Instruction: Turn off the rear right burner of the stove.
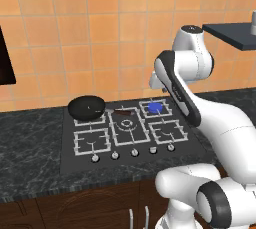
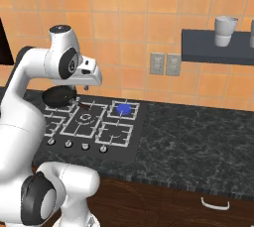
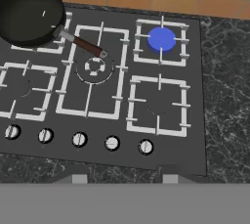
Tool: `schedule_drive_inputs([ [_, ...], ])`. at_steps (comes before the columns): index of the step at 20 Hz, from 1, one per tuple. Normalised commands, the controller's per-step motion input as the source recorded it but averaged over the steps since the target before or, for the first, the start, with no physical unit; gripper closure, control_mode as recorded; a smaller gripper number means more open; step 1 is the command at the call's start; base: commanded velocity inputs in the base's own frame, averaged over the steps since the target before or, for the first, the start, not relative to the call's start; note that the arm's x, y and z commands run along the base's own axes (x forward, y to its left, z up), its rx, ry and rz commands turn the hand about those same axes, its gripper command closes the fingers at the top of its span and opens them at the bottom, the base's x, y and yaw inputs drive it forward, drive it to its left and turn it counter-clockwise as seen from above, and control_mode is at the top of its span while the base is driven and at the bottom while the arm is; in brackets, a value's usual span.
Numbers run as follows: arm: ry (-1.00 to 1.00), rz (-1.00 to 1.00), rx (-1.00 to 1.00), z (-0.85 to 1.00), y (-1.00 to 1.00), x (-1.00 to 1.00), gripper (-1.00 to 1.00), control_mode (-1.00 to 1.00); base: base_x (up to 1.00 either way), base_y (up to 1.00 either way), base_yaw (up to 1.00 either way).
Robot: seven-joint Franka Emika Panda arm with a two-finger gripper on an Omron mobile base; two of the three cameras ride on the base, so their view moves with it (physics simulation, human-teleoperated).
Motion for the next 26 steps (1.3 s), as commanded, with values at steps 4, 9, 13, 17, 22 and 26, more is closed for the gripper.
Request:
schedule_drive_inputs([
  [4, 0.00, 0.00, 0.00, 0.06, 0.00, 0.00, -1.00, -1.00, 0.00, 0.00, 0.00],
  [9, 0.00, 0.00, 0.00, 0.00, 0.00, 0.00, -1.00, -1.00, 0.00, 0.00, 0.00],
  [13, 0.00, 0.00, 0.00, 0.00, 0.00, -0.01, -1.00, -1.00, 0.00, 0.00, 0.00],
  [17, 0.05, -0.01, 0.00, -0.07, -0.02, -0.26, -1.00, -1.00, 0.00, 0.00, 0.00],
  [22, 0.02, -0.04, 0.01, -0.09, -0.09, -0.39, -1.00, -1.00, 0.00, 0.00, 0.00],
  [26, 0.00, 0.02, -0.05, -0.08, 0.06, -0.38, -1.00, -1.00, 0.00, 0.00, 0.00],
])
